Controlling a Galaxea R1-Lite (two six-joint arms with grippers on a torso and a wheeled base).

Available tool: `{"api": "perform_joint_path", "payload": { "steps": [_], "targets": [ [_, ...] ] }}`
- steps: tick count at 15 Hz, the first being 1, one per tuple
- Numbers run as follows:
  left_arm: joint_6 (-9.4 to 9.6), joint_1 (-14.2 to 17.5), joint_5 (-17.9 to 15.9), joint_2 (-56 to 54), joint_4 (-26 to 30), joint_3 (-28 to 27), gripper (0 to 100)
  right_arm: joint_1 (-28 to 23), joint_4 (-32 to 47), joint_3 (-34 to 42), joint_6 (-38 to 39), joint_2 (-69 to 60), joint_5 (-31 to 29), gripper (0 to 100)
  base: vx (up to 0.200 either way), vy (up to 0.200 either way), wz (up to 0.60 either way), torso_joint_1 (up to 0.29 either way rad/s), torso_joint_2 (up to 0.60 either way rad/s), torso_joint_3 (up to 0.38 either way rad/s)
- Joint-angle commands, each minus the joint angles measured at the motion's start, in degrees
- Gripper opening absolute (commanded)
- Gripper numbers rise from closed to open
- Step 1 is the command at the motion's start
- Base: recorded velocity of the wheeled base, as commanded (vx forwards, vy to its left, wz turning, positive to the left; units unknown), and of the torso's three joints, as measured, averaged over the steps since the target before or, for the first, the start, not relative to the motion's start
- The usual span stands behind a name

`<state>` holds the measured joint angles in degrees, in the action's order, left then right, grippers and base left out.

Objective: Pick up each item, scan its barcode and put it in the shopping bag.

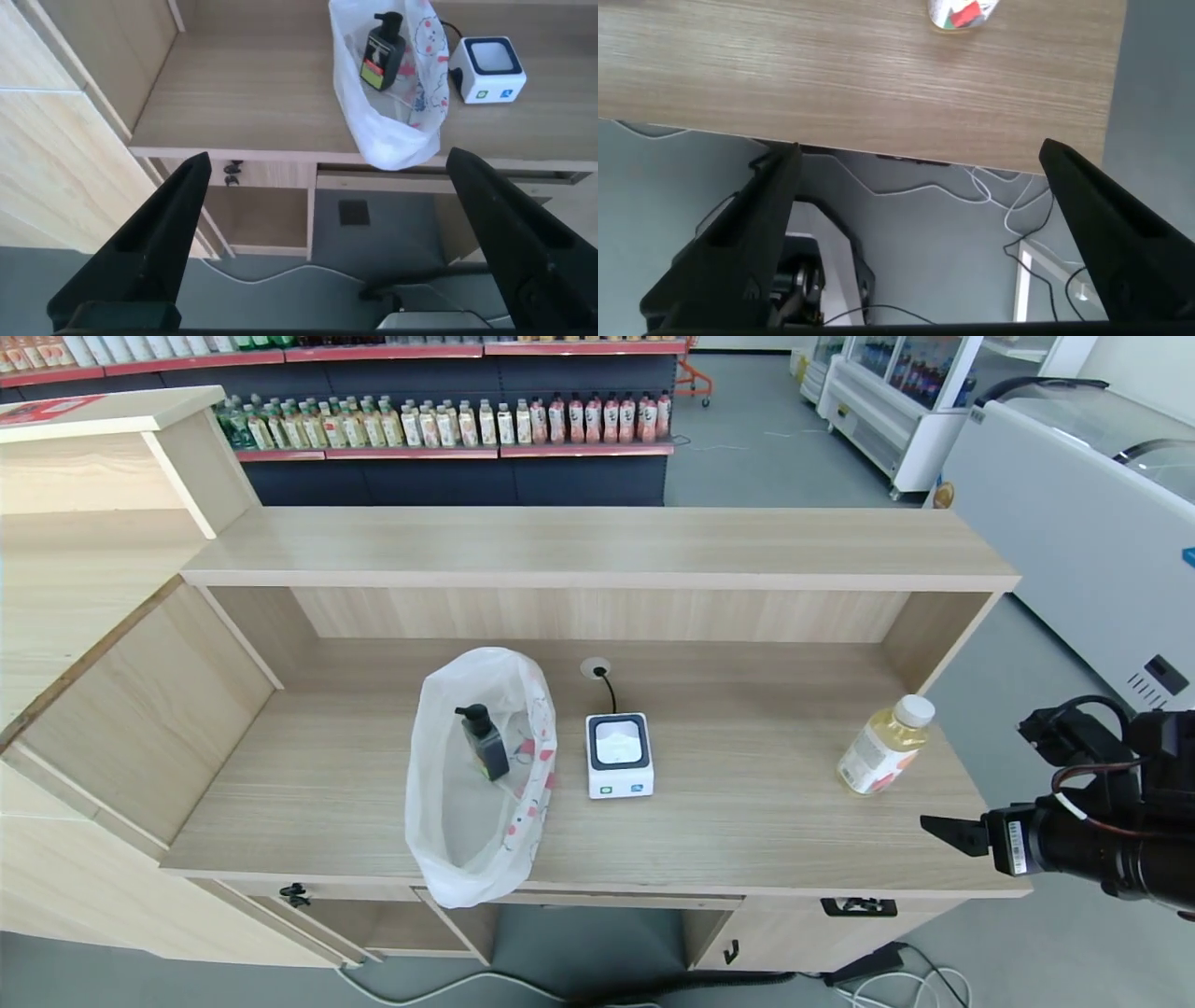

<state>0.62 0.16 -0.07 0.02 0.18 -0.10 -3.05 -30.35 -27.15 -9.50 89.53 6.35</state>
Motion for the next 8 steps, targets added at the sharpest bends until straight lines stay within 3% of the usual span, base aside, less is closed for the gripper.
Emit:
{"api": "perform_joint_path", "payload": {
  "steps": [1, 8],
  "targets": [
    [-0.01, 0.0, 0.0, 0.0, 0.0, 0.0, 100, -0.1, -0.1, -0.2, -0.1, 0.7, 0.1, 100, 0.000, -0.200, 0.00, 0.007, 0.00, 0.002],
    [-0.01, 0.0, 0.0, 0.0, 0.0, 0.0, 100, 0.3, -0.1, -0.3, -0.3, 2.1, 0.7, 100, 0.000, -0.200, 0.00, 0.004, 0.00, 0.002]
  ]
}}
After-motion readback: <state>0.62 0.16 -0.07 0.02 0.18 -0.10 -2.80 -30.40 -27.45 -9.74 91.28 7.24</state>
